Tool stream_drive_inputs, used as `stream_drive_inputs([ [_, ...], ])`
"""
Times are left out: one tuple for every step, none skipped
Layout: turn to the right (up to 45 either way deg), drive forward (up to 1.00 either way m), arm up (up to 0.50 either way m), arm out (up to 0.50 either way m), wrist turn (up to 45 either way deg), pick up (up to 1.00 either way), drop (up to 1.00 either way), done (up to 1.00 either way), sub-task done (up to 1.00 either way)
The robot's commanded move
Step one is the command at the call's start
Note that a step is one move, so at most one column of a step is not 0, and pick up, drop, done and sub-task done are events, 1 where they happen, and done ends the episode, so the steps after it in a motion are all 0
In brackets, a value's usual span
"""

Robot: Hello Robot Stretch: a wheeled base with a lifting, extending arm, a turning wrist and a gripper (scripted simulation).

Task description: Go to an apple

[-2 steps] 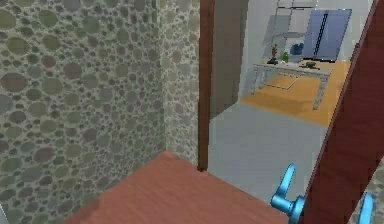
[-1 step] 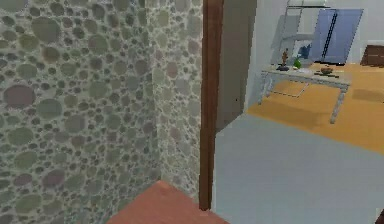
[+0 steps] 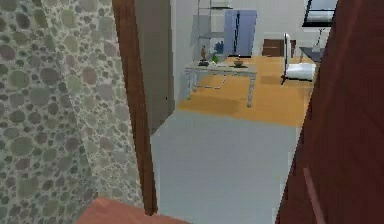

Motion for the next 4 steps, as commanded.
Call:
stream_drive_inputs([
  [0.0, 1.00, 0.00, 0.00, 0.0, 0.00, 0.00, 0.00, 0.00],
  [0.0, 0.20, 0.00, 0.00, 0.0, 0.00, 0.00, 0.00, 0.00],
  [45.0, 0.00, 0.00, 0.00, 0.0, 0.00, 0.00, 0.00, 0.00],
  [33.0, 0.00, 0.00, 0.00, 0.0, 0.00, 0.00, 0.00, 0.00],
])
